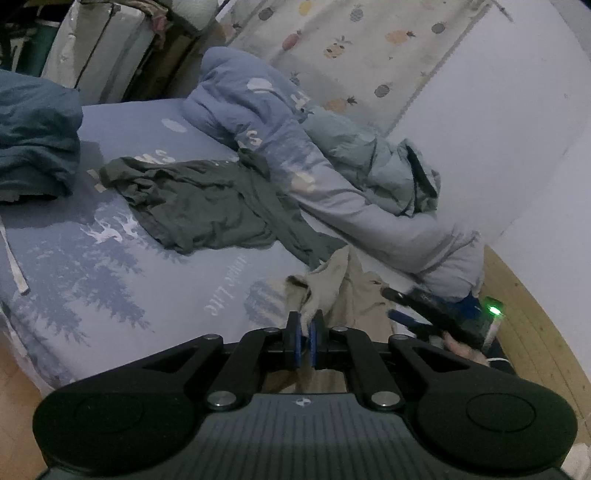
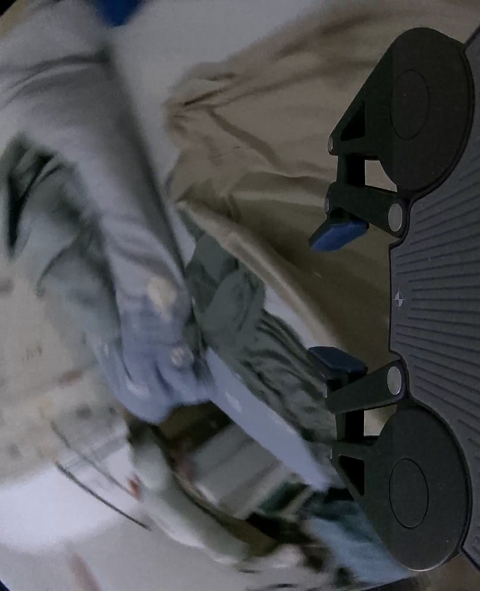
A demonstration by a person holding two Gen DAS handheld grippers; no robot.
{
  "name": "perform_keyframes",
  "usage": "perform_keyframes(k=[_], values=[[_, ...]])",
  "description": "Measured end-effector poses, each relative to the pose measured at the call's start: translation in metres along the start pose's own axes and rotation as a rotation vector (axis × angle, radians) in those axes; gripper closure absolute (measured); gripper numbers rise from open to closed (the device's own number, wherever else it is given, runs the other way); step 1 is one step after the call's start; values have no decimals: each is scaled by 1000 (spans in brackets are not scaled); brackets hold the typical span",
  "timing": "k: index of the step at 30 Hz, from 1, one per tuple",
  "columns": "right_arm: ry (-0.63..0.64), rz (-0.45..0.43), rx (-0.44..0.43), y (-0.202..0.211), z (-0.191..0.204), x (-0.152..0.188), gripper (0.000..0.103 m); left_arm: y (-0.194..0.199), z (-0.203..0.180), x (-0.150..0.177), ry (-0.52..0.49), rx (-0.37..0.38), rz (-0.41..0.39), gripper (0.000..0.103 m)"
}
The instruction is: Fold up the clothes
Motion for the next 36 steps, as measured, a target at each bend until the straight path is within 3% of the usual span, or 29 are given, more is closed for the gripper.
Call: perform_keyframes(k=[5,13,15,18,23,30,34,36], values=[[-185,65,27,-85,-15,-12,41,0,15,-18,12,-35,-14,96],[-297,143,35,-184,-17,-26,41,-2,45,-57,50,-82,-73,96],[-368,167,-4,-191,-15,-29,41,-3,54,-73,68,-91,-109,96],[-460,117,-100,-192,-15,-45,41,-1,75,-100,99,-116,-181,96],[-485,80,-52,-190,-38,-58,40,2,116,-123,245,-147,-283,96],[-363,77,22,-186,-48,-74,40,-1,142,-98,312,-188,-251,95],[-287,121,19,-186,-42,-69,40,-14,124,-72,193,-155,-96,95],[-267,134,12,-186,-37,-64,40,-19,109,-46,195,-116,8,95]])
Point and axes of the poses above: each gripper's, at about its wrist camera, not at the fingertips, and y roughly against the way its jaws point, z to its left, x to its underside, the point moved 10 cm from there along -y, roughly the way its jaws point, and after that the axes turned 13 degrees about x, right-handed, at the moved point
